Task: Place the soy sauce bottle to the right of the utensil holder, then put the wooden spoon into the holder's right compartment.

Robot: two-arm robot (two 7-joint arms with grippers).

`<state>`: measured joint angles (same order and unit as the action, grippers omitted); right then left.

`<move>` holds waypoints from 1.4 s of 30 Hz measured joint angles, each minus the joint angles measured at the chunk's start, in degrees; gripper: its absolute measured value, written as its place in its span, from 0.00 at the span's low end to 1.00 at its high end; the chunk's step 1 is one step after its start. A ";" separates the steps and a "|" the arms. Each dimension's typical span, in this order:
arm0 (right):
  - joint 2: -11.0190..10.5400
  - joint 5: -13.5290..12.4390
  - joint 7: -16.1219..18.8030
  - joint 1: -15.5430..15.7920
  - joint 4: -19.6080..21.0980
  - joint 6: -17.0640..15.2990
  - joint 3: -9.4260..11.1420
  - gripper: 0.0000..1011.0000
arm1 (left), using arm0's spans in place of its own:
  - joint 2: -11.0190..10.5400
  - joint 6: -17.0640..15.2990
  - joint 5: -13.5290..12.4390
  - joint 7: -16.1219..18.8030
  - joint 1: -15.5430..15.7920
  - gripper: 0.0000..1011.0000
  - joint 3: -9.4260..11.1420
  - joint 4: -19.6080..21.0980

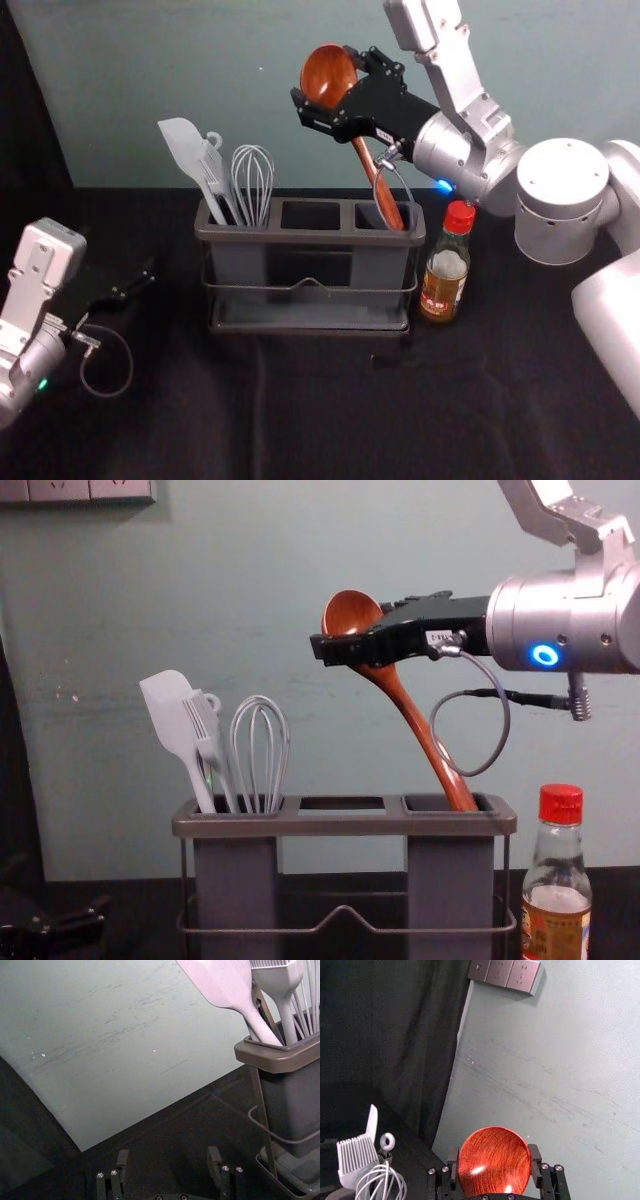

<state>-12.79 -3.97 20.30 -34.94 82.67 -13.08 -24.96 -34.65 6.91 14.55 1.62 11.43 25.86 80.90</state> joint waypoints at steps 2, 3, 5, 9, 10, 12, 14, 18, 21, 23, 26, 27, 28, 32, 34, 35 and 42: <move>-0.03 -0.05 0.08 0.18 0.01 0.04 0.09 0.83 | 0.00 0.00 0.00 0.00 0.00 1.00 0.00 0.00; -0.08 -0.09 0.16 0.34 0.03 0.06 0.20 0.83 | 0.00 0.00 0.00 0.00 -0.01 1.00 0.00 0.00; -0.12 -0.18 0.31 0.57 0.16 0.06 0.28 0.83 | 0.00 0.00 0.00 0.00 0.00 1.00 0.00 0.00; -0.47 -0.71 0.46 1.42 1.51 -1.22 0.73 0.83 | 0.00 0.00 0.00 0.00 0.00 1.00 0.00 0.00; -0.60 -0.79 0.46 1.61 1.89 -1.58 0.84 0.83 | 0.00 0.00 0.00 0.00 0.00 1.00 0.00 0.00; -1.26 -1.16 0.53 2.39 3.58 -2.65 1.26 0.83 | 0.00 0.00 0.00 0.00 0.00 1.00 0.00 0.00; -1.75 -1.48 0.72 2.85 4.74 -3.28 1.55 0.83 | 0.00 0.00 0.00 0.00 0.00 1.00 0.00 0.00; -3.10 -2.09 1.30 3.94 7.42 -4.47 2.10 0.83 | 0.00 0.00 0.00 0.00 0.00 1.00 0.00 0.00; -4.19 -2.59 1.79 4.72 9.40 -5.18 2.39 0.83 | 0.00 0.00 0.00 0.00 0.00 1.00 0.00 0.00; -5.09 -2.90 2.16 5.30 10.90 -5.78 2.50 0.83 | 0.00 0.00 0.00 0.00 0.00 1.00 0.00 0.00; -6.70 -3.26 2.86 6.08 13.06 -6.88 2.59 0.83 | 0.00 0.00 0.00 0.00 0.00 1.00 0.00 0.00; -7.55 -3.37 3.27 6.44 14.07 -7.30 2.64 0.83 | 0.00 0.00 0.00 0.00 0.00 1.00 0.00 0.00; -8.11 -3.47 3.56 6.68 14.72 -7.51 2.67 0.83 | 0.00 0.00 0.00 0.00 0.00 1.00 0.00 0.00; -10.38 -4.26 4.79 7.68 16.98 -8.27 2.98 0.83 | 0.00 0.00 0.00 0.00 0.00 1.00 0.00 0.00; -11.36 -4.71 5.38 8.08 17.70 -8.45 3.20 0.83 | 0.00 0.00 0.00 0.00 0.00 1.00 0.00 0.00; -11.81 -4.98 5.66 8.27 18.00 -8.50 3.30 0.83 | 0.00 0.00 0.00 0.00 0.00 1.00 0.00 0.00; -15.06 -7.43 7.18 10.21 19.63 -8.19 4.23 0.83 | 0.00 0.00 0.00 0.00 0.00 1.00 0.00 0.00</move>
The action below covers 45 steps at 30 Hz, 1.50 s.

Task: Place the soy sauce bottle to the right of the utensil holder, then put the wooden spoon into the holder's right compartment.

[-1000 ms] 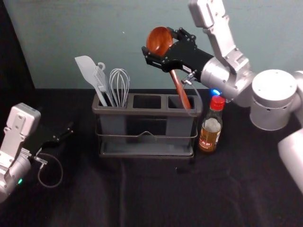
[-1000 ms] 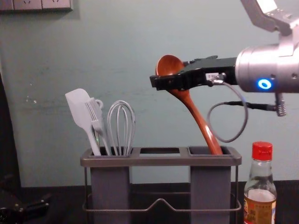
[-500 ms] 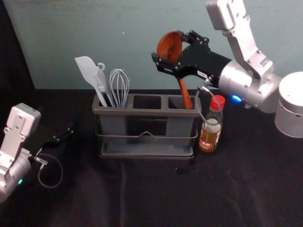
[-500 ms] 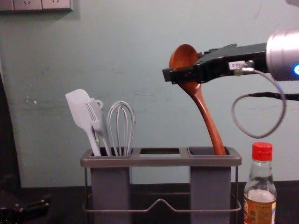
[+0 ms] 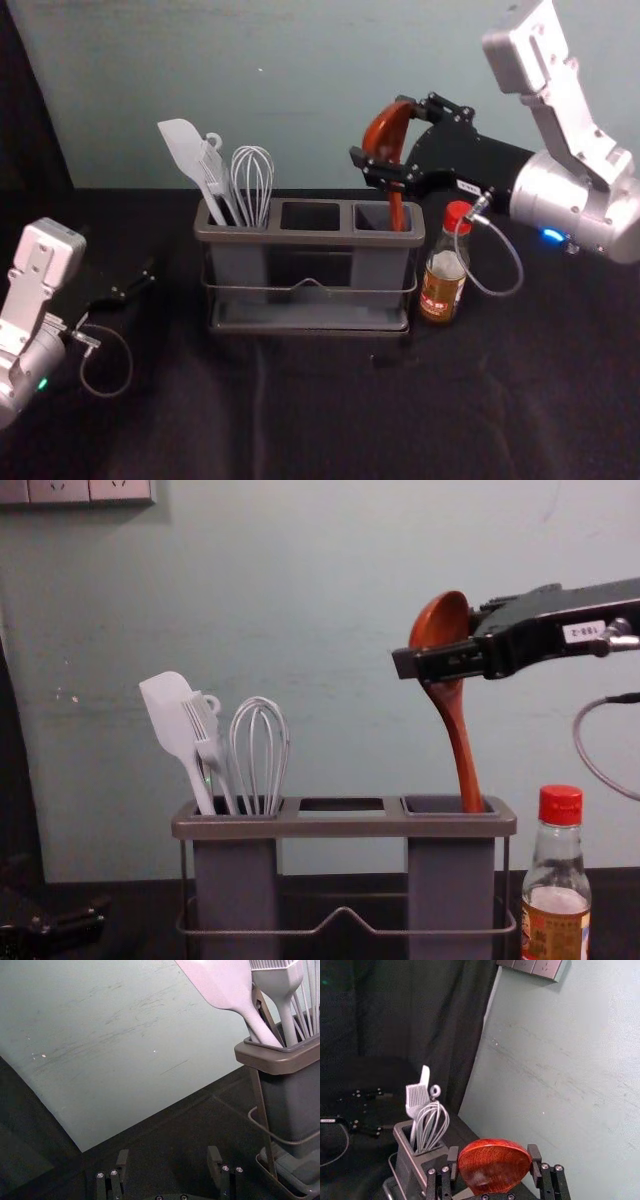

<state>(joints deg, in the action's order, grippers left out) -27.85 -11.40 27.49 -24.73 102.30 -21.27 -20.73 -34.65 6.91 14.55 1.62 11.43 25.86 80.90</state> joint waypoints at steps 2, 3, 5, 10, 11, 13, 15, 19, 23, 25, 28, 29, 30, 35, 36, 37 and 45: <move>-0.39 -0.40 0.01 0.44 0.17 0.31 0.14 0.83 | 0.00 0.00 0.00 0.00 0.00 1.00 0.00 0.00; -0.67 -0.79 -0.01 0.85 0.27 0.64 0.27 0.83 | 0.00 0.00 0.00 0.00 0.00 1.00 0.00 0.00; -0.87 -1.13 -0.10 1.14 0.30 0.94 0.32 0.83 | 0.00 0.00 0.00 0.00 0.00 1.00 0.00 0.00; -1.03 -2.06 -0.79 1.54 -0.21 2.00 0.08 0.83 | 0.00 0.00 0.00 0.00 0.00 1.00 0.00 0.00; -0.97 -2.16 -0.89 1.54 -0.43 2.16 -0.03 0.83 | 0.00 0.00 0.00 0.00 0.00 1.00 0.00 0.00; -0.78 -2.39 -1.24 1.53 -1.02 2.54 -0.32 0.83 | 0.00 0.00 0.00 0.00 0.00 1.00 0.00 0.00; -0.62 -2.58 -1.41 1.46 -1.51 2.78 -0.58 0.83 | 0.00 0.00 0.00 0.00 0.00 1.00 0.00 0.00; -0.26 -2.84 -1.89 1.32 -2.91 3.36 -1.23 0.83 | 0.00 0.00 0.00 0.00 0.00 1.00 0.00 0.00; -0.07 -3.39 -2.02 1.23 -4.00 3.67 -1.46 0.83 | 0.00 0.00 0.00 0.00 0.00 1.00 0.00 0.00; 0.01 -3.74 -1.96 1.08 -4.55 3.86 -1.62 0.83 | 0.00 0.00 0.00 0.00 0.00 1.00 0.00 0.00; 0.04 -4.04 -1.85 0.87 -5.12 3.93 -1.84 0.83 | 0.00 0.00 0.00 0.00 0.00 1.00 0.00 0.00; 0.05 -4.17 -1.78 0.71 -5.50 3.95 -2.01 0.83 | 0.00 0.00 0.00 0.00 0.00 1.00 0.00 0.00; 0.07 -4.25 -1.76 0.63 -5.70 3.96 -2.10 0.83 | 0.00 0.00 0.00 0.00 0.00 1.00 0.00 0.00; 0.38 -4.86 -1.61 0.26 -7.04 4.23 -2.60 0.83 | 0.00 0.00 0.00 0.00 0.00 1.00 0.00 0.00; 0.43 -4.93 -1.60 0.22 -7.24 4.28 -2.69 0.83 | 0.00 0.00 0.00 0.00 0.00 1.00 0.00 0.00; 0.53 -5.04 -1.60 0.12 -7.62 4.33 -2.85 0.83 | 0.00 0.00 0.00 0.00 0.00 1.00 0.00 0.00; 0.83 -5.29 -1.66 -0.24 -8.95 4.49 -3.55 0.83 | 0.00 0.00 0.00 0.00 0.00 1.00 0.00 0.00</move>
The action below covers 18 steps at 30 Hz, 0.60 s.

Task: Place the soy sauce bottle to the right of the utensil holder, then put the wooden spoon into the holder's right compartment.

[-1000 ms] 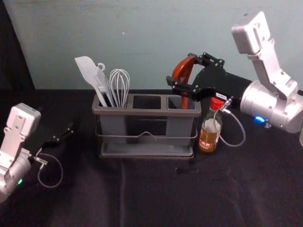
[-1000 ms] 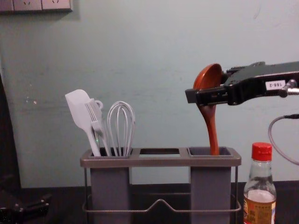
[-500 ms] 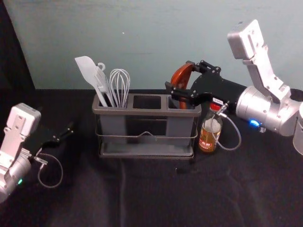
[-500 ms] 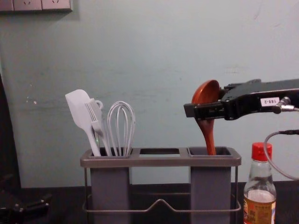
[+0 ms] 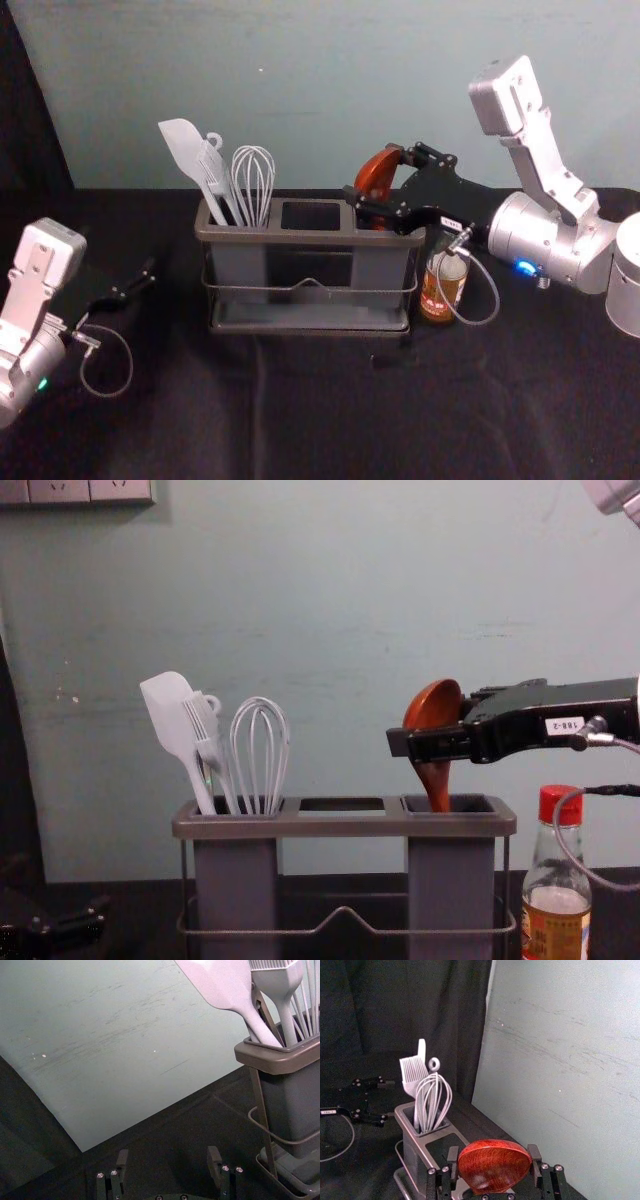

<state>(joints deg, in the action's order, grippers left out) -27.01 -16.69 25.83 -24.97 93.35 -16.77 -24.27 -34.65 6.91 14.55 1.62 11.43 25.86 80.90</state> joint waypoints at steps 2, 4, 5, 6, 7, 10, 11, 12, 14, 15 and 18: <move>0.01 -0.03 -0.03 0.00 -0.15 0.03 -0.07 0.83 | 0.00 0.00 0.00 0.00 0.00 1.00 0.00 0.00; 0.00 -0.10 -0.09 -0.01 -0.32 0.06 -0.13 0.83 | 0.00 0.00 0.00 0.00 0.01 1.00 0.00 0.00; 0.00 -0.12 -0.11 -0.02 -0.38 0.05 -0.15 0.83 | 0.00 0.00 0.00 0.00 0.00 1.00 0.00 0.00; 0.01 -0.21 -0.19 -0.04 -0.50 -0.01 -0.18 0.83 | 0.00 0.00 -0.01 0.00 0.00 1.00 0.00 0.00; 0.02 -0.27 -0.24 -0.06 -0.55 -0.08 -0.20 0.83 | 0.00 0.00 -0.01 0.00 0.00 1.00 0.00 0.00; 0.09 -0.70 -0.25 -0.24 -0.92 -0.69 -0.20 0.83 | 0.00 0.00 0.00 0.00 0.00 1.00 0.00 0.00; 0.09 -0.80 -0.23 -0.27 -1.00 -0.78 -0.19 0.83 | 0.00 0.00 -0.01 0.00 0.00 1.00 0.00 0.00; 0.10 -0.80 -0.23 -0.27 -0.99 -0.78 -0.19 0.83 | 0.00 0.00 0.00 0.00 0.00 1.00 0.00 0.00; 0.09 -0.80 -0.22 -0.27 -0.99 -0.77 -0.19 0.83 | 0.00 0.00 0.00 0.00 0.00 1.00 0.00 0.00; 0.09 -0.80 -0.23 -0.26 -0.97 -0.76 -0.18 0.83 | 0.00 0.00 0.00 0.00 0.00 1.00 0.00 0.00; 0.09 -0.76 -0.24 -0.23 -0.90 -0.73 -0.16 0.83 | 0.00 0.00 -0.01 0.00 0.00 1.00 0.00 0.00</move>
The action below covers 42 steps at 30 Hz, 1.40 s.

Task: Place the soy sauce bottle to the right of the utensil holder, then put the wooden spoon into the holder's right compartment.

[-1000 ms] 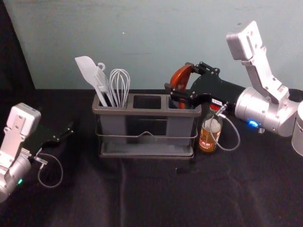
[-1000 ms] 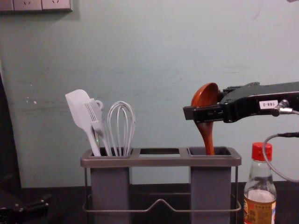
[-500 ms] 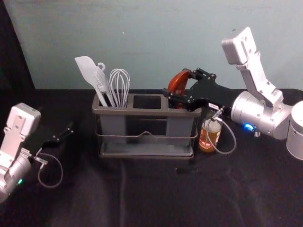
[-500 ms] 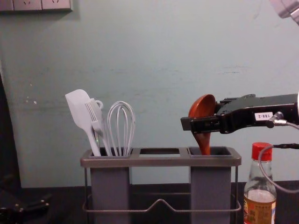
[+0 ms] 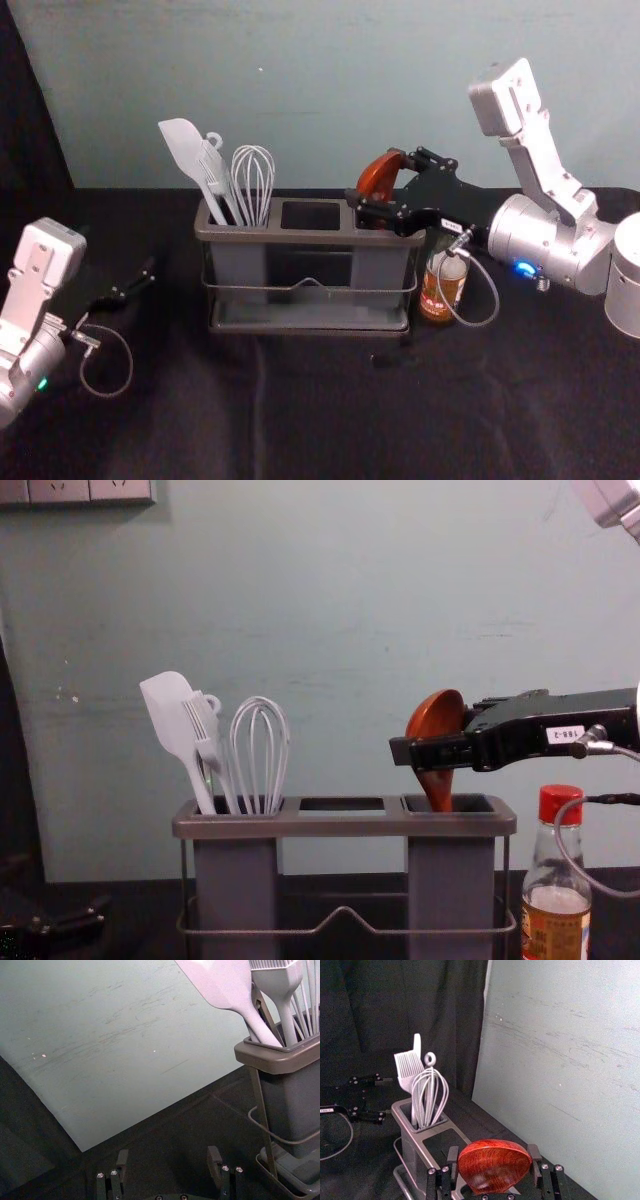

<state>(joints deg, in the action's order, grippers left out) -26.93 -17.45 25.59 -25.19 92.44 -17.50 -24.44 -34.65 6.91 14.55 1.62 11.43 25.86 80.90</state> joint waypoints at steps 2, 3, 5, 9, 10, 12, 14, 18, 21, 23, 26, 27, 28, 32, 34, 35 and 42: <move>-0.01 0.04 -0.01 0.01 0.04 0.02 0.01 0.83 | 0.00 0.00 0.00 0.00 0.00 1.00 0.00 0.00; -0.01 0.07 -0.02 0.01 0.05 0.02 0.01 0.83 | 0.00 0.00 0.00 0.00 0.00 1.00 0.00 0.00; -0.02 0.14 -0.02 0.02 0.09 0.05 0.03 0.87 | 0.00 0.00 0.00 0.00 0.00 1.00 0.00 0.00; -0.04 0.19 -0.04 0.04 0.13 0.08 0.05 0.94 | 0.00 0.00 0.00 0.00 0.00 1.00 0.00 0.00; -0.04 0.19 -0.04 0.04 0.14 0.09 0.05 0.99 | 0.00 0.00 0.00 0.00 0.00 1.00 0.00 0.00; -0.05 0.21 -0.05 0.06 0.15 0.10 0.05 0.99 | 0.00 0.00 0.00 0.00 0.00 1.00 0.00 0.00; -0.05 0.22 -0.06 0.06 0.16 0.11 0.05 0.99 | 0.00 0.00 0.00 0.00 0.00 1.00 0.00 0.00; -0.05 0.25 -0.07 0.08 0.19 0.14 0.05 0.99 | 0.00 0.00 0.00 0.00 0.00 1.00 0.00 0.00; -0.05 0.26 -0.09 0.10 0.21 0.16 0.05 0.99 | 0.00 0.00 0.00 0.00 0.00 1.00 0.00 0.00; -0.05 0.27 -0.09 0.10 0.22 0.16 0.05 0.99 | 0.00 0.00 0.00 0.00 0.00 1.00 0.00 0.00; -0.13 0.81 -1.66 1.07 1.80 -0.53 0.15 0.99 | 0.00 0.00 0.00 0.00 0.00 1.00 0.00 0.00; -0.16 1.06 -2.26 1.57 2.41 -0.65 0.28 0.99 | 0.00 0.00 0.00 0.00 0.00 1.00 0.00 0.00; -0.17 1.31 -2.94 2.10 3.01 -0.66 0.44 0.99 | 0.00 0.00 0.00 0.00 0.00 1.00 0.00 0.00; -0.25 3.13 -6.45 5.54 6.31 0.67 1.65 0.99 | 0.00 0.00 0.00 0.00 0.00 1.00 0.00 0.00; -0.27 4.93 -9.20 8.44 8.50 2.65 2.55 0.99 | 0.00 0.00 0.00 0.00 0.00 1.00 0.00 0.00; -0.27 5.46 -10.12 9.32 9.14 3.34 2.80 0.99 | 0.00 0.00 0.00 0.00 0.00 1.00 0.00 0.00; -0.18 9.87 -17.33 18.73 14.07 11.75 6.18 0.99 | 0.00 0.00 0.00 0.00 0.00 1.00 0.00 0.00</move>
<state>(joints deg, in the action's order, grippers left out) -27.11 -7.58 8.26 -6.47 106.52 -5.76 -18.26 -34.65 6.91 14.55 1.62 11.43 25.86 80.90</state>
